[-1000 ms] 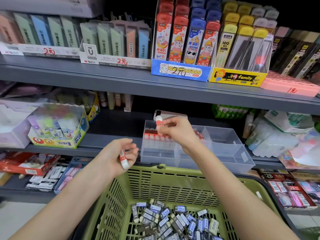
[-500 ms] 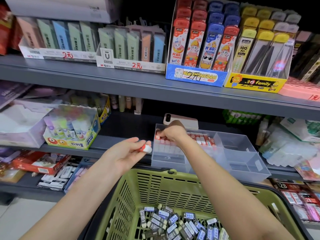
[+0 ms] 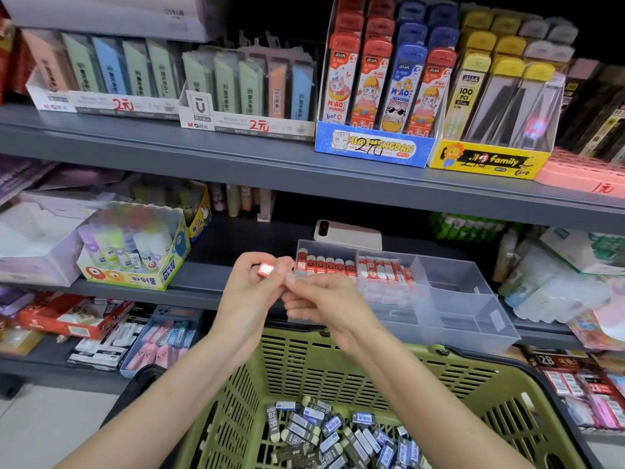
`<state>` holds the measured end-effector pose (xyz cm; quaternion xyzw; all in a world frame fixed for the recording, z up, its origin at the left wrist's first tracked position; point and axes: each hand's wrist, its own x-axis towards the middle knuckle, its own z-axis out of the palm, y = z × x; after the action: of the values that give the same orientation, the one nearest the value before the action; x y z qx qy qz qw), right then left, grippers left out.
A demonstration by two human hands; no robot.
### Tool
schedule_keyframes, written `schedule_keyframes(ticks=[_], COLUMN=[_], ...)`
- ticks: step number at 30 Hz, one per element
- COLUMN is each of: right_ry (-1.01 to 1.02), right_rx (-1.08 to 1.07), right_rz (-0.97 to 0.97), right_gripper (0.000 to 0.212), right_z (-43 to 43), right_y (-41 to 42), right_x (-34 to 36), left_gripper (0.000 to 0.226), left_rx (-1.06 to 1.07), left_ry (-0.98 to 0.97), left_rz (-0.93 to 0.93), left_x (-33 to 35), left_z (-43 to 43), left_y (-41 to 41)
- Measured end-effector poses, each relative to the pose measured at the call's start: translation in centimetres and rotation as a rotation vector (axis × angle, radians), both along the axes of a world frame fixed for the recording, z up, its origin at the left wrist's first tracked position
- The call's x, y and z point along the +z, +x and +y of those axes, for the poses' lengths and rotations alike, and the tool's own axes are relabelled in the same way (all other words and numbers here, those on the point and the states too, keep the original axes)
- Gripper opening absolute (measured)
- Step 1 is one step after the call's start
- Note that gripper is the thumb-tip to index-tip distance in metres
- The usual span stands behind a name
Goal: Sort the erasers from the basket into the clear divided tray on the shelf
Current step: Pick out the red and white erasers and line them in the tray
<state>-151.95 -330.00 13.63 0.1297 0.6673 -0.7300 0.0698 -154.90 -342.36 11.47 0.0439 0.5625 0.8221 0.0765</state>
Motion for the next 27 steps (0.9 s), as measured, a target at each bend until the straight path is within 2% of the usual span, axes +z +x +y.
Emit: schedule_keyframes(ticks=[3,5,8,10,12,16,20,22,24,27], right_ry=[-0.090,-0.111,0.058,0.186,0.292,0.430,0.727,0.965,1.095,1.082], right_rx=[-0.128,-0.241,-0.374,-0.365,-0.297,-0.226,-0.121,-0.098,-0.106,-0.204], right_rz=[0.102,0.164,0.156,0.075,-0.015,-0.061,-0.137,-0.160,-0.099,0.143], right_gripper=[0.010,0.010,0.013,0.016,0.007,0.022,0.027,0.030,0.028,0.022], right_z=[0.8,2.1,4.4,5.3,5.5,5.1,4.5,4.4,4.2,4.3], right_y=[0.0,-1.1,-4.0,-6.0,-7.6,-9.4,-10.5,-10.9,-10.3,-7.5], right_x=[0.0,0.5,1.0,0.6,-0.2,-1.6,-2.3,-2.3,-2.0,-1.6], left_gripper=[0.026,0.031,0.054,0.058,0.058,0.058,0.053,0.049,0.049,0.051], left_rx=[-0.072,-0.081,-0.076,-0.073,-0.082,-0.103,-0.160,-0.170,-0.156,-0.127], left_ry=[-0.163,-0.418,-0.826,-0.966,-1.037,-1.094,-1.107,-1.107,-1.120,-1.135], left_rz=[0.085,0.151,0.307,0.380,0.421,0.472,0.522,0.521,0.510,0.511], left_x=[-0.6,-1.2,-1.9,-2.1,-2.2,-2.4,-2.8,-3.1,-3.2,-3.1], left_z=[-0.2,-0.3,-0.6,-0.8,-0.9,-1.3,-1.4,-1.3,-1.3,-1.4], left_y=[0.1,-0.1,-0.2,-0.2,-0.2,-0.5,-0.8,-0.8,-0.9,-0.8])
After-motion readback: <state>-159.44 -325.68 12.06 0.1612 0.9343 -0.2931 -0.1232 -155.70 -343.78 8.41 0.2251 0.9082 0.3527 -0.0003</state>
